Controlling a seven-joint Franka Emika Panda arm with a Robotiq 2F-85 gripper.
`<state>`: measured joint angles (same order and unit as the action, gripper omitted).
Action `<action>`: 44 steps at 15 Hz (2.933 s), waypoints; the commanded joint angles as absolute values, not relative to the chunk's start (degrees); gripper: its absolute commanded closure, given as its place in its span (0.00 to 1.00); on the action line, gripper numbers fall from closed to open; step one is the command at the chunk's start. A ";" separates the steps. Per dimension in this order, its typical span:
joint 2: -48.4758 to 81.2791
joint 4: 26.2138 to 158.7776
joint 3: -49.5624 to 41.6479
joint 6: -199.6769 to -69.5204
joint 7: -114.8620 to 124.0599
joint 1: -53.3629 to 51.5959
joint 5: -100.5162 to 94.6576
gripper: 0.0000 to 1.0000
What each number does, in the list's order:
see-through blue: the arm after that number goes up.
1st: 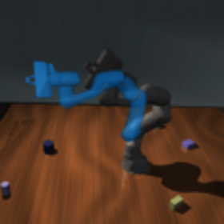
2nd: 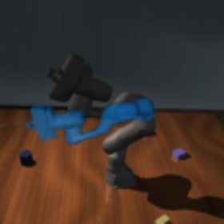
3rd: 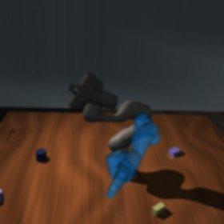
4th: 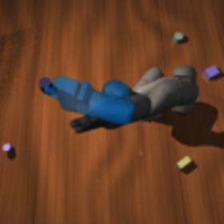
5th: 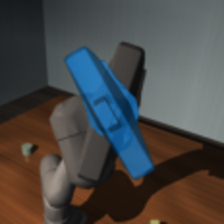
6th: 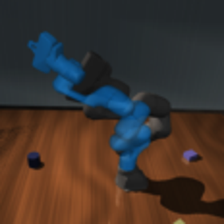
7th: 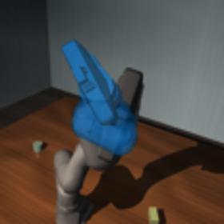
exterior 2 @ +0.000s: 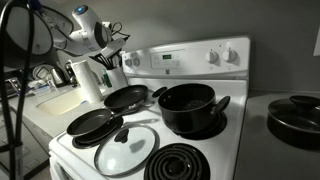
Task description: Push the button on the left side of the stove
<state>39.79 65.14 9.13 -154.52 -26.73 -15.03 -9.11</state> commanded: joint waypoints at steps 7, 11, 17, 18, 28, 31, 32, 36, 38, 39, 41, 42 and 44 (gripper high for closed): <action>39.91 63.21 8.11 -148.43 -20.72 -16.24 -8.76 1.00; 39.97 62.65 7.33 -147.34 -19.03 -16.73 -9.54 1.00; 40.22 62.06 5.14 -148.31 -16.75 -17.84 -10.91 1.00; 40.27 61.96 4.70 -148.37 -16.26 -18.09 -11.00 1.00; 40.17 61.95 2.53 -147.87 -13.49 -19.65 -10.60 1.00; 40.52 61.76 2.46 -149.14 -13.31 -19.73 -10.57 1.00; 40.62 61.71 2.37 -149.64 -12.98 -19.80 -10.56 1.00; 41.44 61.22 3.25 -153.09 -12.89 -19.38 -9.70 1.00; 42.64 60.57 3.56 -158.66 -11.55 -19.33 -8.92 1.00; 43.18 60.26 2.74 -161.37 -10.02 -19.76 -9.40 1.00; 44.20 59.70 1.79 -165.19 -7.05 -20.31 -9.59 1.00; 44.56 59.55 1.27 -166.33 -5.22 -20.64 -9.45 1.00; 44.68 59.67 0.85 -165.85 -1.71 -21.05 -8.69 1.00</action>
